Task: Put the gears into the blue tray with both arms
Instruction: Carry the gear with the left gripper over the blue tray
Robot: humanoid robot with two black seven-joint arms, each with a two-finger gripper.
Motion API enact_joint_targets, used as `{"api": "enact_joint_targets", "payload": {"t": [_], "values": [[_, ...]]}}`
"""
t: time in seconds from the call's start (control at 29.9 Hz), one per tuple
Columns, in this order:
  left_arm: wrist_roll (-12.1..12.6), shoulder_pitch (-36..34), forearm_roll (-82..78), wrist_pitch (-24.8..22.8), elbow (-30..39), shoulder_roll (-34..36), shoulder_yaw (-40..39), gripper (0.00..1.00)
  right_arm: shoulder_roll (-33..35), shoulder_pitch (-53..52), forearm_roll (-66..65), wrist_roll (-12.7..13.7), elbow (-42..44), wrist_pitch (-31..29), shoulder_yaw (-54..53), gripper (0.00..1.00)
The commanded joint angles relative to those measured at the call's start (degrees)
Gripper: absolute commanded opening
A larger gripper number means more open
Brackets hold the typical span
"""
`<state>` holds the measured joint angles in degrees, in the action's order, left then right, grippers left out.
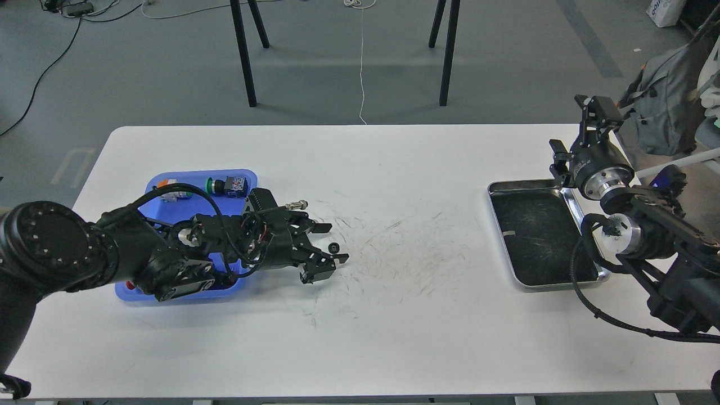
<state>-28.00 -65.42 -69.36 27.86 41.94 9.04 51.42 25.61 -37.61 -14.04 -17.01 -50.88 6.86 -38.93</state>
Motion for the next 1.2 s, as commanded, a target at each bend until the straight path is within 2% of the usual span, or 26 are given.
{"api": "enact_joint_targets", "payload": {"t": [0.0,0.23,0.4,0.53,0.7,0.94,1.14,1.17], "values": [[0.0,0.21,-0.07,0.14,-0.19,-0.08,0.17,0.75,-0.04,0.0,-0.02,-0.04,-0.01,0.0,0.08,0.98],[0.0,0.73,-0.34,0.14,-1.16,-0.08,1.57,0.7,-0.21,0.08,-0.11,-0.04,0.08,0.0,0.43,0.98],[0.0,1.52,-0.34,0.14,-2.22,-0.17,1.93,0.58,-0.21,0.08,-0.11,-0.04,0.08,0.0,0.79,0.98],[0.0,1.87,-0.34,0.14,-2.92,-0.6,1.93,0.53,-0.3,0.08,-0.11,-0.04,0.17,0.0,0.87,0.98],[0.0,1.79,-0.43,0.14,-2.92,-0.61,1.93,0.43,-0.39,0.08,-0.11,-0.04,0.35,0.0,0.96,0.98],[0.0,1.79,-0.43,0.14,-2.83,-0.69,1.84,0.37,-0.47,0.17,-0.2,-0.04,0.52,0.0,1.05,0.98],[0.0,1.88,-0.42,0.14,-2.92,-0.96,1.84,0.26,-0.47,0.0,-0.2,-0.04,0.43,0.0,2.02,0.98],[0.0,1.88,-0.43,0.14,-2.92,-0.87,1.93,0.22,-0.47,0.0,-0.2,-0.04,0.52,0.0,2.02,0.98]]}}
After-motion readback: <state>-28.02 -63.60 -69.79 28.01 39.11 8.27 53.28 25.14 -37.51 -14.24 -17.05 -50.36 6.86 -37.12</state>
